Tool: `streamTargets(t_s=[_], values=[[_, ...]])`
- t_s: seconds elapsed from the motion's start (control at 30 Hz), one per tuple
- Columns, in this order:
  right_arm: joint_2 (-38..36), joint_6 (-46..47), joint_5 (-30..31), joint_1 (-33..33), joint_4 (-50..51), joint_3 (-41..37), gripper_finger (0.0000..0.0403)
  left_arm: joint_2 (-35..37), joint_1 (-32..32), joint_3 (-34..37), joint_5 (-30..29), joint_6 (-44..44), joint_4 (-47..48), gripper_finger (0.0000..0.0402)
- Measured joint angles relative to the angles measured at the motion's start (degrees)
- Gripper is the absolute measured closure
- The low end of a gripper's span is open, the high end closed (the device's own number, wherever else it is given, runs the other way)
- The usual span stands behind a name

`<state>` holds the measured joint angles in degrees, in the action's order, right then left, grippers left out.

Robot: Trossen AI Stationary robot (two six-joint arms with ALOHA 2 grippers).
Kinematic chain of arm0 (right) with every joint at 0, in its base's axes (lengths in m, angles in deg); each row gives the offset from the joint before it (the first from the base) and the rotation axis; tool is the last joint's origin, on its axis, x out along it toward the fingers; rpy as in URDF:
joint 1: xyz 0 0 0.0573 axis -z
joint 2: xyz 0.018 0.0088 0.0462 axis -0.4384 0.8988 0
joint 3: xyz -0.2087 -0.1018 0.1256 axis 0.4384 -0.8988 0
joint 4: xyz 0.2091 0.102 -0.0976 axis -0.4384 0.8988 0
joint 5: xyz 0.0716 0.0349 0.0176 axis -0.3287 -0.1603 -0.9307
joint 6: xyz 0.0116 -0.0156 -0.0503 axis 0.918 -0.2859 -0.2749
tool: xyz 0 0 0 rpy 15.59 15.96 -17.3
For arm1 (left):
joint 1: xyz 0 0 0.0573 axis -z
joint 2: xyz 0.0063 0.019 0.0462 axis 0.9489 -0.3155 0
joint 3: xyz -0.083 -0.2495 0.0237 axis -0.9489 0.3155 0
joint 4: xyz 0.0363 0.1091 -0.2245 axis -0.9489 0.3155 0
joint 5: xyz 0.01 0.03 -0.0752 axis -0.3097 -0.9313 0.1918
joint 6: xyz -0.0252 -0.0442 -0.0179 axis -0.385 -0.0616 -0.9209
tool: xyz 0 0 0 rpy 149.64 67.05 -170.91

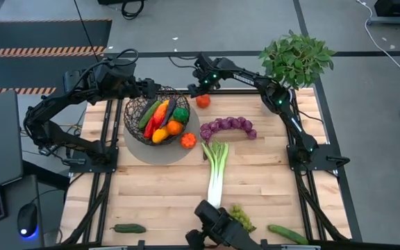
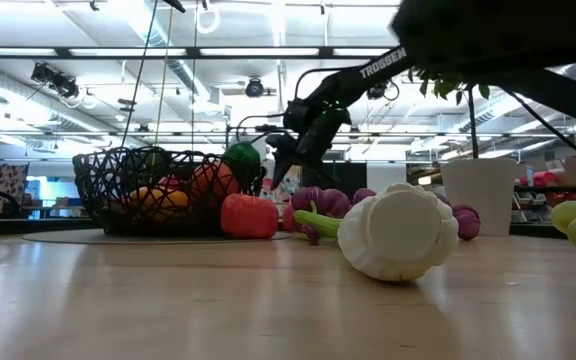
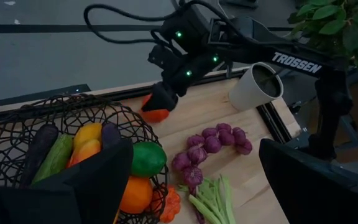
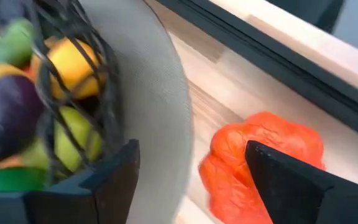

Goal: Build produce basket
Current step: Put the orange pumpkin into the wire basket

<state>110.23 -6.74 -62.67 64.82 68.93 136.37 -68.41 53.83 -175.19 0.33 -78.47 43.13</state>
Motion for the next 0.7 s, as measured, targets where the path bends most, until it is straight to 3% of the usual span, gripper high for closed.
streamTargets(t_s=[0.33,0.57,0.7], values=[[-1.8,-10.6,2.7,0.8,9.5,0.0,0.0095,0.0,0.0,0.0,0.0,-0.1,0.0,0.0045],[-5.9,-12.5,2.8,1.9,11.2,0.0,0.0094,0.0,0.0,0.0,0.0,0.1,0.0,0.0045],[-7.1,-16.8,9.2,2.1,16.5,0.0,0.0094,0.0,0.0,0.0,0.0,0.1,0.0,0.0045]])
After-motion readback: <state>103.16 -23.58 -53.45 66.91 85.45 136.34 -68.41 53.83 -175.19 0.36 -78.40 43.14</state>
